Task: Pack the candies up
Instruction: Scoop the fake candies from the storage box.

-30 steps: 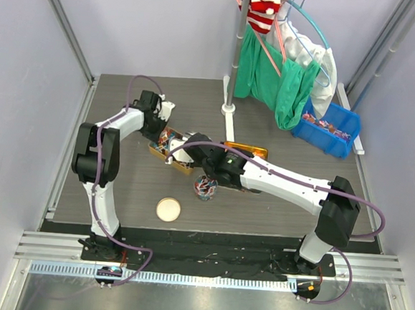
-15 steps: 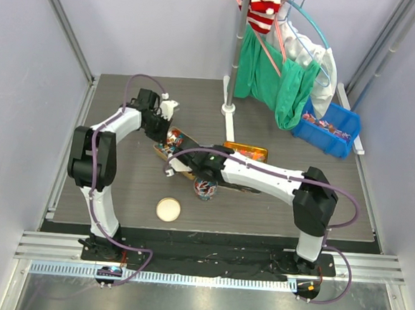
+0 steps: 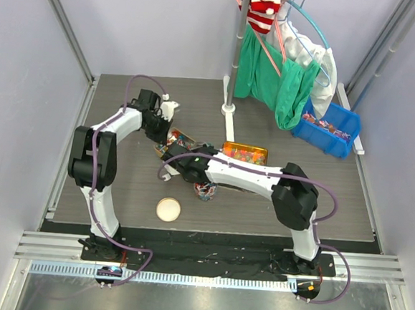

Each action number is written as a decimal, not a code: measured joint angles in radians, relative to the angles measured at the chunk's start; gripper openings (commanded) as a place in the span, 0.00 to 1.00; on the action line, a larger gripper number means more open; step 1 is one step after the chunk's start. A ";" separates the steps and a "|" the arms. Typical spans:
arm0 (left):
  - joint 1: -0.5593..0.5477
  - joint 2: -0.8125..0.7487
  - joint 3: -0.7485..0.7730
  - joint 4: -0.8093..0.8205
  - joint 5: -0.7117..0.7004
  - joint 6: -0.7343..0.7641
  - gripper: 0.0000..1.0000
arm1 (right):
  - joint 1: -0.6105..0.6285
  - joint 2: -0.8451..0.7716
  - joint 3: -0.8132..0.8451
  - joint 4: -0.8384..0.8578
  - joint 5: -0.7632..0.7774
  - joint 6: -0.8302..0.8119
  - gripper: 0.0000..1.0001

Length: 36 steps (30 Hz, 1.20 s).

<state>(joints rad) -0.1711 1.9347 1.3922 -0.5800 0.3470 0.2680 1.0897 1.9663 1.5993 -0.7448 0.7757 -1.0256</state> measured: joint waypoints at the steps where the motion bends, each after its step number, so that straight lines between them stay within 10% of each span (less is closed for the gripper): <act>1: 0.000 0.000 -0.002 0.006 -0.010 -0.002 0.00 | 0.003 0.019 0.009 -0.005 0.001 -0.003 0.01; 24: -0.003 -0.015 -0.045 0.029 -0.085 0.002 0.00 | 0.040 0.290 0.306 -0.169 -0.072 0.134 0.01; 36: -0.003 -0.021 -0.048 0.029 -0.048 -0.007 0.00 | 0.016 0.034 0.183 -0.194 -0.229 0.158 0.01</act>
<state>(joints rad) -0.1745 1.9141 1.3441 -0.5507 0.2985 0.2607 1.1053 1.9999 1.7824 -0.9386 0.5472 -0.8680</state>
